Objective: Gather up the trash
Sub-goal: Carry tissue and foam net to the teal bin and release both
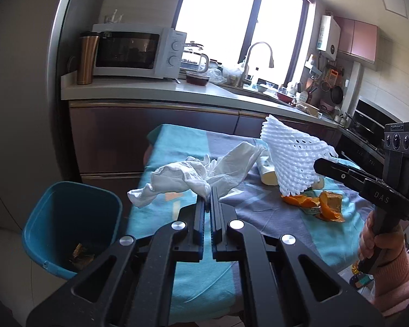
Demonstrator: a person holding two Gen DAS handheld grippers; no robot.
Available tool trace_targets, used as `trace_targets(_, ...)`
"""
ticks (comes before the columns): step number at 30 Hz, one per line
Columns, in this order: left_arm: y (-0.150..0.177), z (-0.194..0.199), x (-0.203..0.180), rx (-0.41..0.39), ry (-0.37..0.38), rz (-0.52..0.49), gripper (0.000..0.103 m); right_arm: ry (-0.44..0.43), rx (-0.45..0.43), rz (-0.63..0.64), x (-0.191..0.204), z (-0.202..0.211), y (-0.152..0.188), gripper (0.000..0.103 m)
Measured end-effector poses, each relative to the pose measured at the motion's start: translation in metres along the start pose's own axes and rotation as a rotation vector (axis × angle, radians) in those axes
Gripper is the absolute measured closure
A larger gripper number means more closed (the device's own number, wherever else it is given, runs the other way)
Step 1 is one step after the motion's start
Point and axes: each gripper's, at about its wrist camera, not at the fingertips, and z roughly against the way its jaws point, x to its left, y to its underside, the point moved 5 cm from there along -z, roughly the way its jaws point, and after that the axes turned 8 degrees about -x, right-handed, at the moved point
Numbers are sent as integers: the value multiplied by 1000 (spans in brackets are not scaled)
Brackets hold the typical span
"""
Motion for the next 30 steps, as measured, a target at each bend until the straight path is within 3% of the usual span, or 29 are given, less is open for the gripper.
trace_targets(14, 3, 33, 87, -16, -178, 68, 99, -217, 112, 79, 72, -79, 1, 96)
trace_targets(30, 31, 12, 160, 55, -288, 155, 99, -321, 204, 94, 122, -159, 1, 96)
